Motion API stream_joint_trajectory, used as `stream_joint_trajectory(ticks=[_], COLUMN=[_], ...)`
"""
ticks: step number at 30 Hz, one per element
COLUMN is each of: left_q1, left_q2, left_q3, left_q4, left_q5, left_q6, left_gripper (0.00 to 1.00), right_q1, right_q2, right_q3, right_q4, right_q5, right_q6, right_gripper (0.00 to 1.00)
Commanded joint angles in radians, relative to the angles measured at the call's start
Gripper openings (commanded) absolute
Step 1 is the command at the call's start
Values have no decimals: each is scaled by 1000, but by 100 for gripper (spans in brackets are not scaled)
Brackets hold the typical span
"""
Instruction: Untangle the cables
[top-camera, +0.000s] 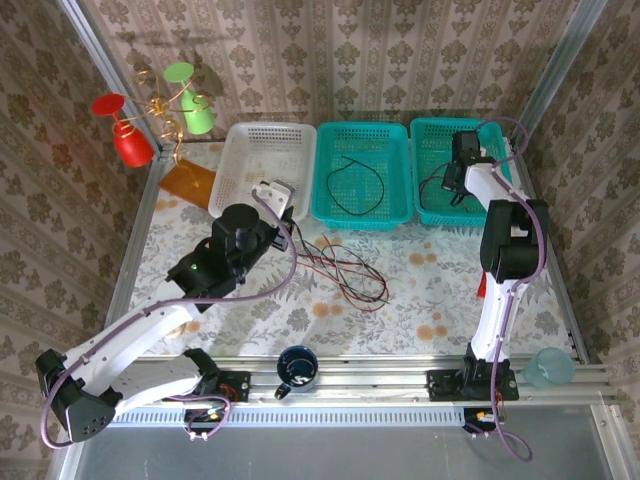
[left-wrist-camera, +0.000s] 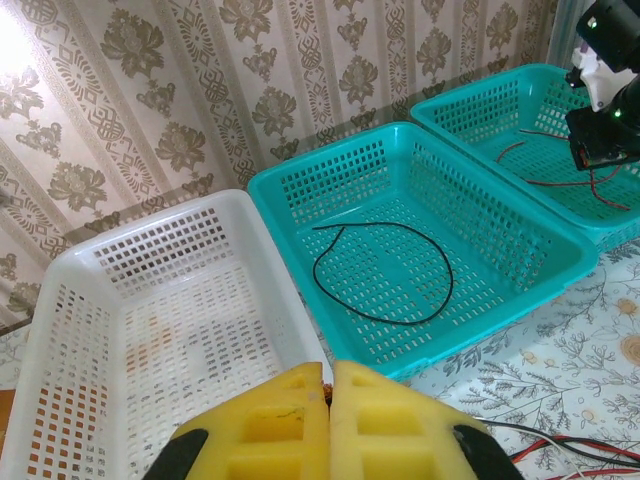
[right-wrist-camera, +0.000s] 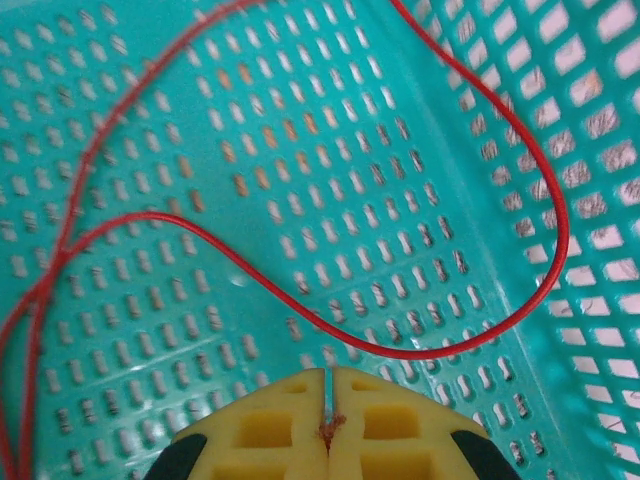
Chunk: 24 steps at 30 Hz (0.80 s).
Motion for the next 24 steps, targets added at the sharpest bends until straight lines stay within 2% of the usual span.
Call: stream_joint_trajectory(ticks=[1,6,9,10,17,20,24], left_q1=[-10,-11,-12,-11,-9,-9,-6], left_q2=[-18,-11,-8,-6,49,66,93], left_q3=[-3,11,31,40,162,208,261], left_q4=[-14,-13,-16,-16,-73,-54,-26], left_q5=[-3,-1,-1,2,-39,-25,-12], left_q6=[-25,-29,-29,-25,21,40,44], left_gripper=[0,0,0,0,0,0,0], right_q1=[-6,-25,-37,-40,-48,-48,-48], right_q2=[44,98,78,56,-107,-196,-319], right_q3=[55,139,161,158,139,91,0], right_q4=[-112,-179,-197,-192,-188,-169,-135], right_q5=[-54,-101,-123,-129,-159,-189,-195], right_q6=[30,27,25,22,5,-3,-2], right_gripper=[0,2,26,37,90,100,100])
